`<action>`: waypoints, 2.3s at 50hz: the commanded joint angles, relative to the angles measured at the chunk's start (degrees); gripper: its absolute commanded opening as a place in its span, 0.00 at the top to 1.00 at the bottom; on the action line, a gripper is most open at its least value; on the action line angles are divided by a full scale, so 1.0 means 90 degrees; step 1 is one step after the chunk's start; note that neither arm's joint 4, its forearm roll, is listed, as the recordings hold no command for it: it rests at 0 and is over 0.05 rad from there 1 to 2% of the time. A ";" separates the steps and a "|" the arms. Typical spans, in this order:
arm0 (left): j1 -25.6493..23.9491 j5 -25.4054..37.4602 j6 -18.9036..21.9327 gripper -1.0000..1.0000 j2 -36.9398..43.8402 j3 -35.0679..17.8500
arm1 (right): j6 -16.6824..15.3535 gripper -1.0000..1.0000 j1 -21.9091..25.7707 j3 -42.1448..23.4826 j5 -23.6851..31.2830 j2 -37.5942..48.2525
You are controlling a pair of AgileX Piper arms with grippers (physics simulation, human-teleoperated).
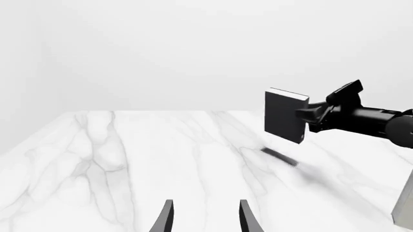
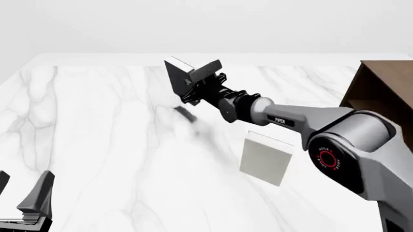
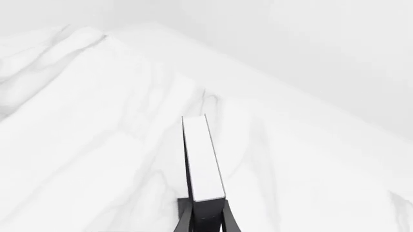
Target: Pick up the book on the left and place it on top of the shelf.
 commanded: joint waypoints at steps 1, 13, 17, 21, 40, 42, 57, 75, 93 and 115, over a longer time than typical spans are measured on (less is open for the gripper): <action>0.0000 0.0000 0.0000 0.00 0.0000 0.0000 | -0.0077 1.00 0.0040 0.0758 -0.0137 -0.1072; 0.0000 0.0000 0.0000 0.00 0.0000 0.0000 | -0.0182 1.00 0.0190 0.1497 -0.0203 -0.1859; 0.0000 0.0000 0.0000 0.00 0.0000 0.0000 | -0.0288 1.00 0.0165 0.1780 -0.0124 -0.2221; 0.0000 0.0000 0.0000 0.00 0.0000 0.0000 | -0.0373 1.00 0.0082 0.2053 -0.0090 -0.2536; 0.0000 0.0000 0.0000 0.00 0.0000 0.0000 | -0.0705 1.00 -0.0098 0.3382 0.0076 -0.4313; 0.0000 0.0000 0.0000 0.00 0.0000 0.0000 | -0.0741 1.00 -0.0136 0.3477 0.0113 -0.4496; 0.0000 0.0000 0.0000 0.00 0.0000 0.0000 | -0.0888 1.00 -0.0381 0.4412 0.0322 -0.5998; 0.0000 0.0000 0.0000 0.00 0.0000 0.0000 | -0.1189 1.00 -0.0787 0.5385 0.0729 -0.7740; 0.0000 0.0000 0.0000 0.00 0.0000 0.0000 | -0.1606 1.00 -0.1361 0.5429 0.1211 -0.8395; 0.0000 0.0000 0.0000 0.00 0.0000 0.0000 | -0.2481 1.00 -0.1900 0.5523 0.1518 -0.9161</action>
